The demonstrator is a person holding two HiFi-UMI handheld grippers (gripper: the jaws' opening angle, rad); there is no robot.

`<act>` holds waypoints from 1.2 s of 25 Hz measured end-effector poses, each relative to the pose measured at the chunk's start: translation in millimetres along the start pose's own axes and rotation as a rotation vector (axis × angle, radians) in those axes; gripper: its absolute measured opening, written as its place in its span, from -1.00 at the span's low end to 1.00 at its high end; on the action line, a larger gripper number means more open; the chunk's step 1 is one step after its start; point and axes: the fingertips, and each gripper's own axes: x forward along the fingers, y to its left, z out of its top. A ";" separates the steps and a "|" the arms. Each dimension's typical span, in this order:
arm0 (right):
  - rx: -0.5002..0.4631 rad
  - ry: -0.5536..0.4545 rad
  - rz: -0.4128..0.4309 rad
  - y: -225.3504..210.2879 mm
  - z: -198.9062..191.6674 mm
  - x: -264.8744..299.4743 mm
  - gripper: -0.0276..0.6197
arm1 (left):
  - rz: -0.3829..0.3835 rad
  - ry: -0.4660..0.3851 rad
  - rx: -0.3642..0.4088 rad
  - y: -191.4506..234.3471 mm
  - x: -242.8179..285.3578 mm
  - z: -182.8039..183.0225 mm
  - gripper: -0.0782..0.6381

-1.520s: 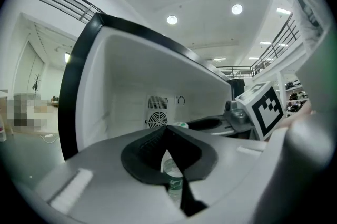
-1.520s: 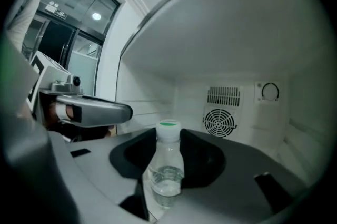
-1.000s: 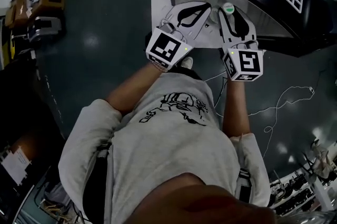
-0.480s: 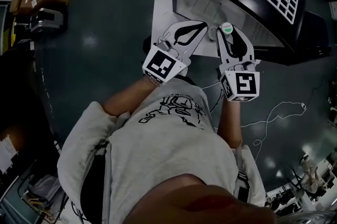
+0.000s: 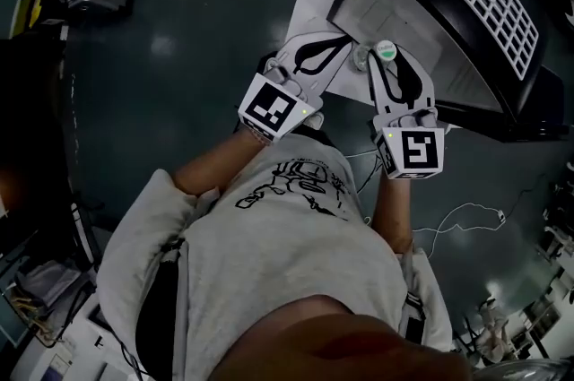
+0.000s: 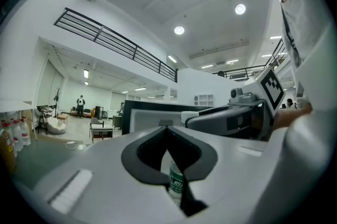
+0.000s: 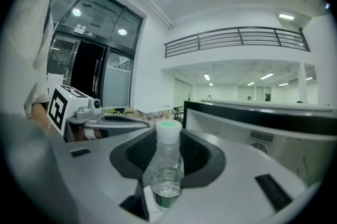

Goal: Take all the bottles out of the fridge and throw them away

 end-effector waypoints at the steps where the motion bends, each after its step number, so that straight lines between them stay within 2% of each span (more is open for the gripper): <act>1: -0.006 -0.003 0.016 9.9 4.0 8.6 -0.48 | 0.016 0.003 -0.009 8.7 -9.5 0.5 -0.76; 6: -0.024 -0.007 0.070 67.3 23.3 53.5 -0.48 | 0.075 -0.002 -0.019 57.3 -65.8 6.2 -0.76; 11: -0.028 -0.020 0.111 127.4 38.9 96.6 -0.48 | 0.111 -0.014 0.003 108.2 -125.3 11.6 -0.76; 18: -0.023 -0.019 0.109 195.9 47.9 149.5 -0.48 | 0.111 -0.013 0.000 166.9 -197.7 10.4 -0.76; 27: -0.010 0.002 0.102 243.6 45.9 188.6 -0.48 | 0.105 0.004 -0.060 200.1 -237.8 5.2 -0.76; 30: -0.015 0.005 0.099 245.7 42.7 193.6 -0.48 | 0.090 -0.004 -0.040 203.6 -237.8 0.6 -0.76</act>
